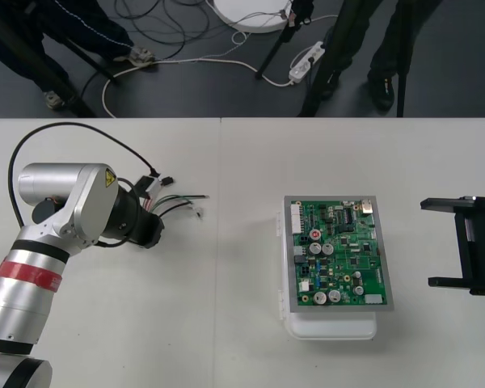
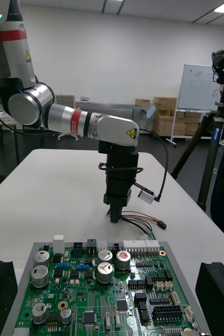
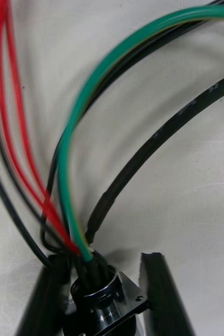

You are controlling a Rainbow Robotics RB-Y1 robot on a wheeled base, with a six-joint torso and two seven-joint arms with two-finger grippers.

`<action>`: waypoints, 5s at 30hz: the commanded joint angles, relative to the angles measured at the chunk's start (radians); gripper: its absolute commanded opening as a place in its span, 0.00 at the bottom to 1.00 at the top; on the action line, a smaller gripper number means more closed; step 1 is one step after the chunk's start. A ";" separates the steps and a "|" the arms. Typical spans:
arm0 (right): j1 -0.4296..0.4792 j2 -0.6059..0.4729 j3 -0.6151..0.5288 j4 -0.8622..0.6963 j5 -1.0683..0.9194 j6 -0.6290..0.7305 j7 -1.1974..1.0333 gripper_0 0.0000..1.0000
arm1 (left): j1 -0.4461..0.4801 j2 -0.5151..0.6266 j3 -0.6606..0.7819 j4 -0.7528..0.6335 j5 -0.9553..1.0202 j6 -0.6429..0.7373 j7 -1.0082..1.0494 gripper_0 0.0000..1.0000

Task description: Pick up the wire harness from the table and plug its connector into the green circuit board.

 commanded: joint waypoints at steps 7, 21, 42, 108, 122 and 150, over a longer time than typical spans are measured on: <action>-0.032 -0.040 0.015 -0.003 0.005 0.004 -0.029 1.00 | -0.033 0.038 -0.013 -0.003 -0.006 0.016 -0.044 0.00; -0.033 -0.040 0.015 0.000 0.005 0.004 -0.031 1.00 | -0.033 0.040 0.092 -0.049 0.062 0.017 -0.186 0.00; -0.033 -0.039 0.014 -0.006 -0.008 -0.003 -0.071 1.00 | 0.033 0.117 0.145 -0.251 0.317 0.080 -0.291 0.00; -0.033 -0.040 0.012 -0.038 -0.015 -0.014 -0.121 1.00 | 0.064 0.439 -0.108 -0.610 1.212 0.310 -0.825 0.00; -0.033 -0.054 0.012 -0.083 -0.012 -0.014 -0.155 1.00 | 0.101 0.396 -0.145 -0.609 1.174 0.418 -1.033 0.00; -0.027 -0.109 -0.052 -0.457 -0.072 0.326 -0.473 1.00 | 0.116 0.293 -0.146 -0.595 0.965 0.478 -1.009 0.00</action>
